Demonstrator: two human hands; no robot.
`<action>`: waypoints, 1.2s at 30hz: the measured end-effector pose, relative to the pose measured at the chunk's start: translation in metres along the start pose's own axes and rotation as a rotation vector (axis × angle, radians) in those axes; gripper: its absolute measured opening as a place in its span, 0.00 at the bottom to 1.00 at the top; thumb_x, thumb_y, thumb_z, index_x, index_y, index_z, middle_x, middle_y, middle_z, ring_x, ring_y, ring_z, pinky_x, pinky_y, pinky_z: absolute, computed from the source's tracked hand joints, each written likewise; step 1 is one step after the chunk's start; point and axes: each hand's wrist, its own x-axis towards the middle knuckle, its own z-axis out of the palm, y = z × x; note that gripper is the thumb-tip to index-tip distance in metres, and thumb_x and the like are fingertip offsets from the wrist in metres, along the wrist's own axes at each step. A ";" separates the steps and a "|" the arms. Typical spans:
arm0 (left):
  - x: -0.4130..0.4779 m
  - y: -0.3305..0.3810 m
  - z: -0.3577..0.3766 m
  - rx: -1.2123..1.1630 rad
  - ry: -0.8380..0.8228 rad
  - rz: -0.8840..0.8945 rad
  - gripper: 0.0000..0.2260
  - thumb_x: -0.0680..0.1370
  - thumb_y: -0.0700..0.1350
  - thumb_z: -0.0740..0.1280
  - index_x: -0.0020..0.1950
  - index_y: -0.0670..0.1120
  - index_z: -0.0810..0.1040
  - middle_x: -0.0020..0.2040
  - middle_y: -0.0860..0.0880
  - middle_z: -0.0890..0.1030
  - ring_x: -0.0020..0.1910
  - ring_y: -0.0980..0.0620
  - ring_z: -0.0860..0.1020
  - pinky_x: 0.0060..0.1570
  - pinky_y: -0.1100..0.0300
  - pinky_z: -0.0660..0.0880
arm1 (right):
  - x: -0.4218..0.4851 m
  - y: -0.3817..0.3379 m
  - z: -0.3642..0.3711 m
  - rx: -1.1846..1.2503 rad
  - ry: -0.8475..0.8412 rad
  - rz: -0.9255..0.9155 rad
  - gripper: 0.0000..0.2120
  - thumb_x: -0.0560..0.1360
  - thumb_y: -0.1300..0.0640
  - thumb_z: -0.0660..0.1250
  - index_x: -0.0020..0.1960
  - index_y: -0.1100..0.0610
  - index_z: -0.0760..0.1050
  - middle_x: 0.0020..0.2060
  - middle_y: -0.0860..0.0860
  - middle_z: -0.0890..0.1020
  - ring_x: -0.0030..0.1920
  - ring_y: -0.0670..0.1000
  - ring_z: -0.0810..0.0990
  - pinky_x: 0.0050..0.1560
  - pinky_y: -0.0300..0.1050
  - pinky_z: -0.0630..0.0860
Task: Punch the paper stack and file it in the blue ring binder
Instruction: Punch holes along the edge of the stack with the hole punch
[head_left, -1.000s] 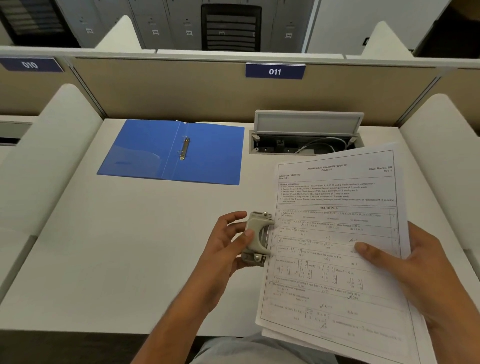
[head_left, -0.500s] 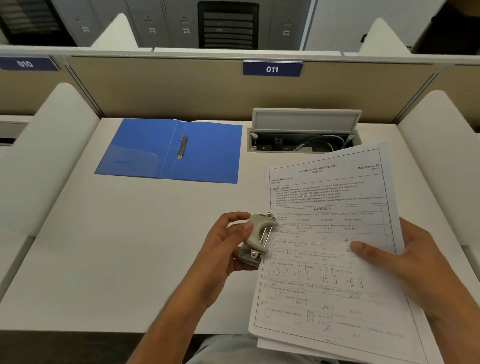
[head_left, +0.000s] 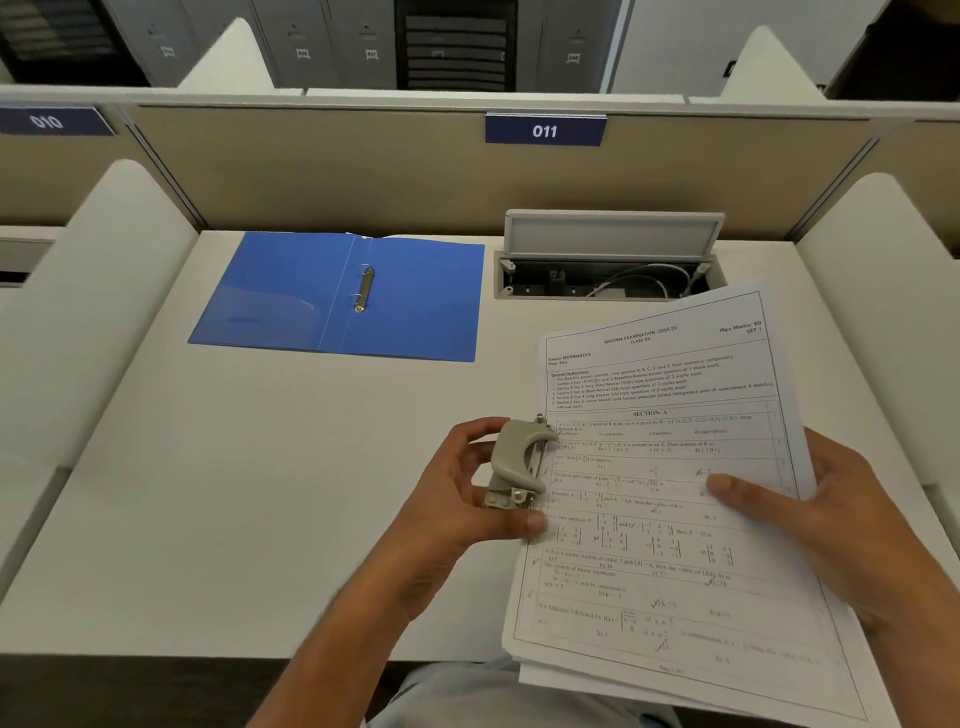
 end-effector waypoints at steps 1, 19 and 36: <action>0.000 0.000 0.000 0.007 -0.002 0.009 0.37 0.68 0.33 0.82 0.71 0.55 0.74 0.66 0.53 0.84 0.60 0.42 0.86 0.60 0.44 0.84 | 0.000 0.000 0.000 0.003 0.001 0.000 0.19 0.69 0.60 0.79 0.59 0.50 0.84 0.48 0.47 0.91 0.44 0.51 0.91 0.41 0.44 0.88; -0.003 -0.002 0.022 -0.044 -0.036 0.075 0.39 0.67 0.27 0.81 0.72 0.53 0.74 0.69 0.50 0.81 0.61 0.42 0.85 0.56 0.45 0.85 | 0.000 -0.001 -0.018 0.066 0.003 0.038 0.20 0.67 0.61 0.77 0.59 0.53 0.84 0.49 0.51 0.91 0.44 0.54 0.91 0.38 0.44 0.87; -0.004 -0.003 0.019 -0.118 -0.031 0.071 0.39 0.68 0.26 0.79 0.73 0.51 0.74 0.70 0.48 0.81 0.66 0.40 0.83 0.63 0.38 0.81 | 0.000 -0.003 -0.020 0.099 -0.007 0.030 0.18 0.65 0.60 0.78 0.54 0.49 0.87 0.51 0.53 0.91 0.47 0.58 0.91 0.45 0.56 0.88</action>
